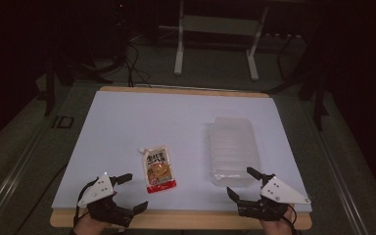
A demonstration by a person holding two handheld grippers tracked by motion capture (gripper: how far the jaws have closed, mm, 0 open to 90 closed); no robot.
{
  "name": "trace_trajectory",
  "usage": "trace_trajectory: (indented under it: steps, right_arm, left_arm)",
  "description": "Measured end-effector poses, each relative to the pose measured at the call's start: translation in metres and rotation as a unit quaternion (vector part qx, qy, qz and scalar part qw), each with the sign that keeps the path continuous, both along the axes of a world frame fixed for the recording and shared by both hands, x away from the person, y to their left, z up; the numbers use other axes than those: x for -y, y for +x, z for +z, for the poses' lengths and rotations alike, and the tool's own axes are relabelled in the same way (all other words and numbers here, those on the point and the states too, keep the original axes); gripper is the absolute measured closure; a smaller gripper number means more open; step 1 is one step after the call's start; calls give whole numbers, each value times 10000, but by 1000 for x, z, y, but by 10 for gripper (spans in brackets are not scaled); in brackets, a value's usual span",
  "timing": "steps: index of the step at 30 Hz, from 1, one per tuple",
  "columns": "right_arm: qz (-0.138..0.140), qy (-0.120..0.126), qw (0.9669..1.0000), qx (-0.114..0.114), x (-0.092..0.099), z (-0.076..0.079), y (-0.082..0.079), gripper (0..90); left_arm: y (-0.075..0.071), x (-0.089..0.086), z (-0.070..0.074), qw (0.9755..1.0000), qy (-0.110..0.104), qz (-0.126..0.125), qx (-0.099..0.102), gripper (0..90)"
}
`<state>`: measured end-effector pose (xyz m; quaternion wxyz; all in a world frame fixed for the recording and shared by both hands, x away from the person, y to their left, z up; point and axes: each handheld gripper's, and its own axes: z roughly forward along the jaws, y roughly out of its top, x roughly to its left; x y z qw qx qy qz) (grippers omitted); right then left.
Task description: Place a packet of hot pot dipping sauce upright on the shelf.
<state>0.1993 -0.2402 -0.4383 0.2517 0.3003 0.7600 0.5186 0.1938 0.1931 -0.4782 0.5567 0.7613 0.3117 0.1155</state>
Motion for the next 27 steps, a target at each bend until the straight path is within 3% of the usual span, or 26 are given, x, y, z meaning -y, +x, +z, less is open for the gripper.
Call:
trace_trajectory:
  steps: [1,5,14,18,22,27]
  right_arm:
    - [34,18,10000,-5,-1,0,0,126]
    - [150,57,9999,-38,-4,-1,-1,113]
    - [238,194,9992,-239,-7,-2,0,117]
    - [298,161,9992,-220,-9,-2,-1,118]
    - [337,107,9990,-274,-11,-3,-1,134]
    - [384,127,9987,-305,-11,-3,-1,133]
  left_arm:
    - [4,-2,2,9999,25,86,-135,0]
    - [13,-7,6,9994,151,196,-256,0]
    - [34,-9,11,9985,281,396,-243,20]
    - [43,-5,11,9984,333,424,-177,51]
    - [53,-2,10,9974,444,527,-231,107]
    - [63,-2,8,9960,306,684,-486,144]
